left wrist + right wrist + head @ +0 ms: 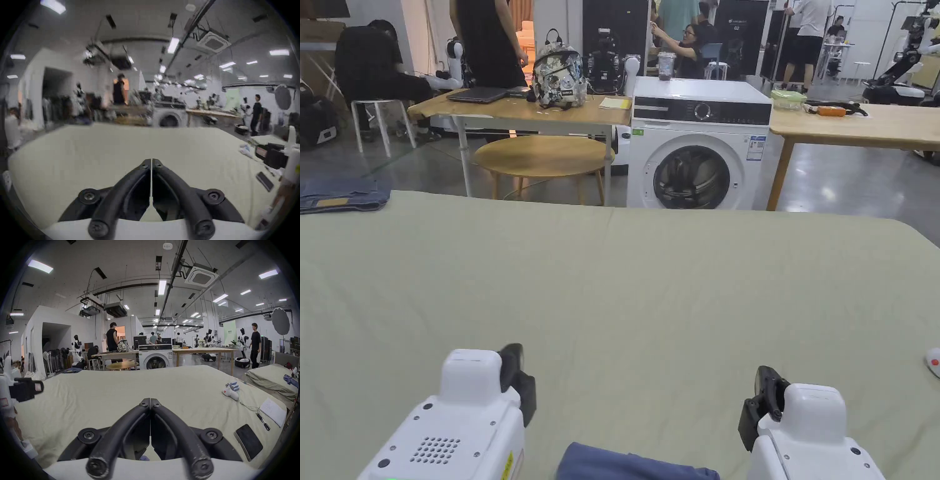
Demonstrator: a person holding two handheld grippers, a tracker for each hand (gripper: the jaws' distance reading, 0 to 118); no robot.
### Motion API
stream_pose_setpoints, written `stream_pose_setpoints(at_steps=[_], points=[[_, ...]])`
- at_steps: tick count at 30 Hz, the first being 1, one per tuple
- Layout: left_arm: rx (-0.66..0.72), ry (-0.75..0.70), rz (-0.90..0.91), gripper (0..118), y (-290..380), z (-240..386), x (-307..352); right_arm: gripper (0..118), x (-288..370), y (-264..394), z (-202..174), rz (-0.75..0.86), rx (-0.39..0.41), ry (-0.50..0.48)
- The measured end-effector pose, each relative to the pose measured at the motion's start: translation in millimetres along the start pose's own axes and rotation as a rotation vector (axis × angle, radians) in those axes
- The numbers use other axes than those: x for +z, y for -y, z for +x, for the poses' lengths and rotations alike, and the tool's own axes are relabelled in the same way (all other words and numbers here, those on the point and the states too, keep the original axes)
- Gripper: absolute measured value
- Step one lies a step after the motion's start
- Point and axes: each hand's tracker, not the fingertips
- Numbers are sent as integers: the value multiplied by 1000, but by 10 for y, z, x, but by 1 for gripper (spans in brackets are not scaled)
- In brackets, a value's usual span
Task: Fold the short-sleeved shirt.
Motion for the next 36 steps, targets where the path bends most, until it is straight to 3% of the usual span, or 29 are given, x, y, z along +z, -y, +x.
stream_pose_setpoints(at_steps=[5, 10, 18, 25, 36], points=[[-59, -127, 118, 0, -22, -78, 83, 0, -12, -61, -75, 24, 6, -5], [-66, -129, 102, 0, -21, -130, 91, 0, -4, -73, -75, 17, 26, -6], [-59, -42, -12, 0, 176, -191, 92, 0, 208, 309, -6, -187, 75, -63], [-10, 44, -147, 0, 432, -194, 88, 0, 143, 798, -208, -342, 107, -109], [101, 157, -397, 0, 641, -330, -7, 0, -100, 1163, -481, -470, 194, -74]])
